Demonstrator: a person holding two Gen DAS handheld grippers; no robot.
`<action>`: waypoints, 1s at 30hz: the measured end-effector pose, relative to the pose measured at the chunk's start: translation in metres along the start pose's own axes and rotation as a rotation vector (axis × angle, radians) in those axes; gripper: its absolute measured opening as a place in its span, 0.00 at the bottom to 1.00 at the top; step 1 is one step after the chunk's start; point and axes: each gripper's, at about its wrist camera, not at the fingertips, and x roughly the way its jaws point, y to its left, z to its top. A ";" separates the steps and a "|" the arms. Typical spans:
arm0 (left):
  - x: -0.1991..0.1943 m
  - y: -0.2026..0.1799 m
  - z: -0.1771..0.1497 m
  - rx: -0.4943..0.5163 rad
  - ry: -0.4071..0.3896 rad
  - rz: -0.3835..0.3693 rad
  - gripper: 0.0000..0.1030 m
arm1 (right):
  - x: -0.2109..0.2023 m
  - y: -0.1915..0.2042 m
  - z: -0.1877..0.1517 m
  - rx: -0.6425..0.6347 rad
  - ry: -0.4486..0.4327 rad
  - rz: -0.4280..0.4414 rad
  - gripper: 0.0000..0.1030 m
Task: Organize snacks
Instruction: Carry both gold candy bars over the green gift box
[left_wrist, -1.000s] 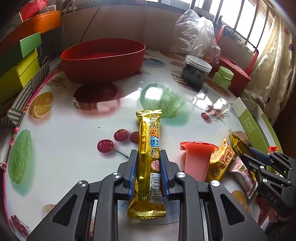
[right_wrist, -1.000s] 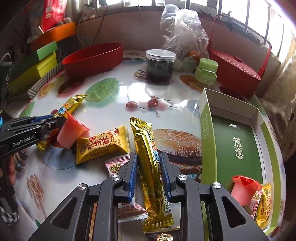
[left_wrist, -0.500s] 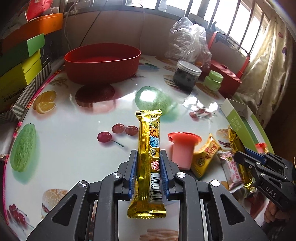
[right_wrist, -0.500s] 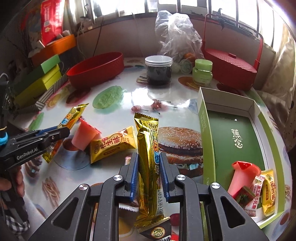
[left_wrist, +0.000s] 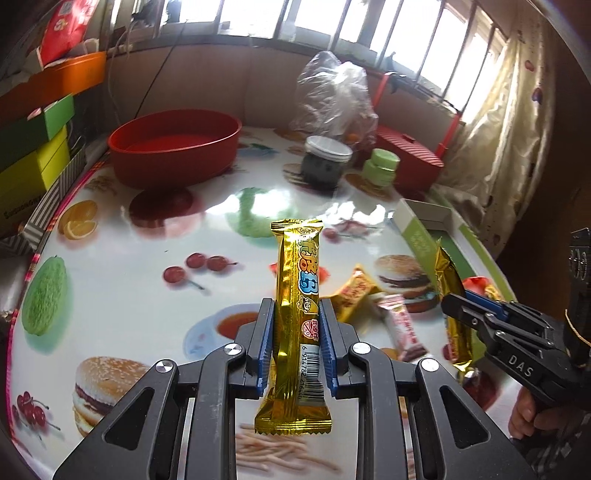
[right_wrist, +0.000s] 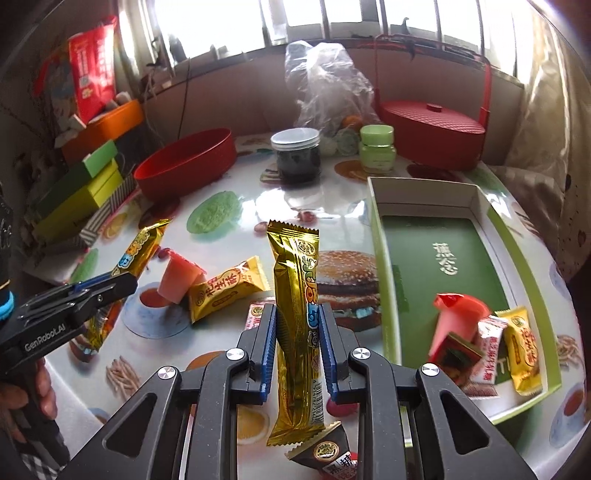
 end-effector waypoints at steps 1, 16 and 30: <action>-0.001 -0.003 0.001 0.003 -0.003 -0.009 0.24 | -0.004 -0.001 -0.001 0.002 -0.006 -0.001 0.21; -0.009 -0.056 0.002 0.092 -0.013 -0.085 0.24 | -0.037 -0.025 -0.005 0.053 -0.062 -0.022 0.21; -0.008 -0.096 0.012 0.154 -0.020 -0.152 0.24 | -0.059 -0.048 -0.006 0.102 -0.104 -0.008 0.21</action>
